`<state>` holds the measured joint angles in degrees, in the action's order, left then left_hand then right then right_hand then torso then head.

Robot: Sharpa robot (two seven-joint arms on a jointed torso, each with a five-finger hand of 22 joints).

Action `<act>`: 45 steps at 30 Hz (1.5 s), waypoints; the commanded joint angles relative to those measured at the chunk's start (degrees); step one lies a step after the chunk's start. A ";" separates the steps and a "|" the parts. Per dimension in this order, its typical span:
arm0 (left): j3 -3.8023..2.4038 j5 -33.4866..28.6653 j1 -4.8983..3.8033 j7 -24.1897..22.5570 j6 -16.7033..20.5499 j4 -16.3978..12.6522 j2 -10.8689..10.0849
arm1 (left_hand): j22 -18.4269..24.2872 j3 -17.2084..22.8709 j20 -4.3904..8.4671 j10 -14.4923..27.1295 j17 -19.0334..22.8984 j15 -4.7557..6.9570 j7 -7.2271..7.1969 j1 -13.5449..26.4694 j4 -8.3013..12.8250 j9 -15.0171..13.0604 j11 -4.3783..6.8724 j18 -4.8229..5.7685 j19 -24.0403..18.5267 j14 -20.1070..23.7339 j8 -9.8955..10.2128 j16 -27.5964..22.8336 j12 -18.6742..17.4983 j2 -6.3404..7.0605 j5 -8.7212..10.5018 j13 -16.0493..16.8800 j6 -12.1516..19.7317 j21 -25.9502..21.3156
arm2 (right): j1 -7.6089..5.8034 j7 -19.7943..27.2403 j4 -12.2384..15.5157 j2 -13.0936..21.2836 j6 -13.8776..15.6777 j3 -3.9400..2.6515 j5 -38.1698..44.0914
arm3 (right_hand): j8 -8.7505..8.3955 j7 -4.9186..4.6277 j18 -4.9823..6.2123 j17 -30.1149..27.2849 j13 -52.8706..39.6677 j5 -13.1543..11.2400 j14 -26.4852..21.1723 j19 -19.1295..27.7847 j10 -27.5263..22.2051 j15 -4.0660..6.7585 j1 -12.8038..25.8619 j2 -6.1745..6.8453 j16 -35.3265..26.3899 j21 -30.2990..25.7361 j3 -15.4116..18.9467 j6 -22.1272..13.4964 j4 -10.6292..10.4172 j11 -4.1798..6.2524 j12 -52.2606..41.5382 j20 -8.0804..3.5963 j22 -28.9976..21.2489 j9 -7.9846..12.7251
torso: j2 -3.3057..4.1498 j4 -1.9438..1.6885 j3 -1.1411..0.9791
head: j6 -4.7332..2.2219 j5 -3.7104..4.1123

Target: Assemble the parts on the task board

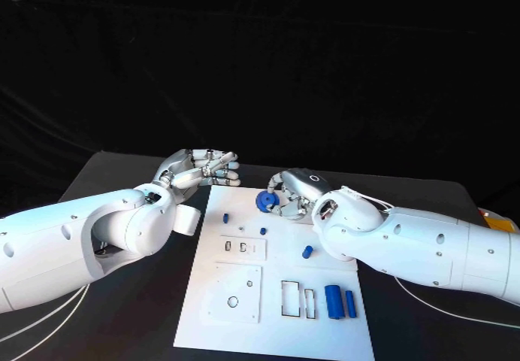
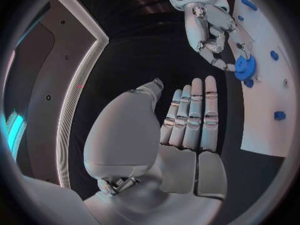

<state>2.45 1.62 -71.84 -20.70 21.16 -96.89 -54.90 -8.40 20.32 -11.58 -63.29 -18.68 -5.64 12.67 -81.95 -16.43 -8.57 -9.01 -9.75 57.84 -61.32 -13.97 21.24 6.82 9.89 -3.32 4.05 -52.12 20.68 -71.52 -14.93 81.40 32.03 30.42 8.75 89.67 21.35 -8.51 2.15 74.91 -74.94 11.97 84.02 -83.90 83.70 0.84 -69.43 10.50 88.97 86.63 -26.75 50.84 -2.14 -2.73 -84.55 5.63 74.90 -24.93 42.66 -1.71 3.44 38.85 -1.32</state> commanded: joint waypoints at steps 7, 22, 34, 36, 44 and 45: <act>-0.05 -0.07 -0.05 -0.34 -1.06 -0.37 0.09 | 0.06 -0.08 -0.03 0.25 -0.05 -0.20 0.06 0.18 0.16 0.08 -0.02 -0.67 -0.25 0.39 0.16 0.32 -0.16 -0.52 0.26 0.06 0.35 0.26 | 1.41 -0.31 -2.11 -2.30 -0.96 0.09 1.90 | -0.24 1.03 -0.91 11.20 -7.04 -0.21 5.19 -2.85 0.36 0.15 0.20 0.47 0.22 0.12 -0.43 1.17 -0.01 -0.16 -0.22 -0.38 10.85 -0.69 | 0.03 0.04 -0.07 | 0.21 -0.34; -0.06 -0.03 -0.05 -0.27 -1.16 -0.28 0.09 | 0.06 -0.08 -0.03 0.25 -0.05 -0.20 0.06 0.18 0.16 0.08 -0.02 -0.67 -0.25 0.39 0.16 0.32 -0.16 -0.52 0.26 0.06 0.35 0.26 | 2.29 -0.63 -4.82 -4.48 -1.01 0.10 1.70 | -1.25 0.62 -0.81 10.85 -6.40 -0.34 5.11 -2.59 -0.19 -0.09 0.56 0.46 0.13 -0.15 -0.89 0.19 -0.24 -0.48 0.29 -0.25 10.55 -0.50 | -0.03 0.07 -0.16 | 0.68 -0.61; -0.06 -0.01 -0.05 -0.16 -1.45 0.19 0.48 | 0.06 -0.03 -0.03 0.25 -0.19 -0.20 0.07 0.06 0.20 0.09 -0.03 -0.68 -0.28 0.46 0.16 0.36 -0.21 -0.54 0.27 0.07 0.39 0.30 | 2.33 -0.29 -6.64 -5.64 -0.96 0.10 0.89 | -4.12 -0.70 -0.67 10.17 -4.16 -0.83 4.95 -2.17 -2.24 -1.11 1.32 0.68 -0.04 -0.58 -1.53 -2.63 -0.77 -1.67 2.06 0.63 10.13 -0.08 | -0.06 -0.02 -0.08 | 0.39 -0.50; -0.06 0.00 -0.05 -0.15 -1.48 0.26 0.55 | 0.06 -0.03 -0.03 0.25 -0.19 -0.20 0.07 0.06 0.20 0.09 -0.03 -0.68 -0.28 0.46 0.16 0.36 -0.21 -0.54 0.27 0.07 0.39 0.30 | 2.33 -0.13 -6.75 -5.71 -1.16 0.10 0.67 | -4.46 -0.85 -0.60 10.08 -3.70 -0.91 4.93 -1.97 -2.67 -1.24 1.52 0.81 -0.06 -0.78 -1.43 -2.99 -0.90 -1.82 2.43 0.76 9.91 -0.06 | -0.05 0.04 -0.07 | 0.49 -0.57; -0.06 0.00 -0.04 -0.12 -1.51 0.40 0.63 | 0.06 -0.03 -0.03 0.25 -0.19 -0.20 0.07 0.06 0.20 0.09 -0.03 -0.68 -0.28 0.46 0.16 0.36 -0.21 -0.54 0.27 0.07 0.39 0.30 | 2.33 0.59 -6.61 -5.47 -1.88 0.10 -0.63 | -6.10 -1.46 -0.46 9.75 -1.97 -1.95 4.84 -1.59 -4.27 -1.84 2.71 1.14 -0.16 -1.20 -0.35 -4.72 -2.00 -2.44 3.81 1.39 9.53 -0.10 | -0.08 0.06 -0.13 | 0.43 -0.56; -0.06 0.00 -0.04 -0.11 -1.50 0.41 0.63 | 0.06 -0.03 -0.03 0.25 -0.19 -0.20 0.07 0.06 0.20 0.09 -0.03 -0.68 -0.28 0.46 0.16 0.36 -0.21 -0.54 0.27 0.07 0.39 0.30 | 2.33 0.77 -6.52 -5.38 -2.22 0.10 -0.89 | -6.17 -1.45 -0.49 9.88 -2.20 -1.73 4.86 -1.67 -4.08 -1.88 3.35 1.04 -0.13 -1.13 0.07 -4.60 -2.64 -2.45 3.64 1.46 9.64 -0.22 | -0.07 0.04 -0.11 | 0.43 -0.55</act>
<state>2.43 1.64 -71.85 -20.57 20.75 -96.41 -54.40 -8.40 20.32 -11.58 -63.29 -18.82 -5.85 12.68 -81.95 -16.43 -8.57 -9.01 -9.75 57.84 -61.11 -13.96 21.24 6.82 9.89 -3.32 4.05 -52.12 20.68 -69.19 -14.84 74.79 26.59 29.54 8.86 89.53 15.48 -9.90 2.16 74.90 -74.91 10.46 83.92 -84.09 79.68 -0.73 -65.98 11.42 88.97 85.74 -26.63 46.57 -4.80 -5.09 -80.96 6.69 74.92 -25.09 42.58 -1.64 3.32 39.30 -1.91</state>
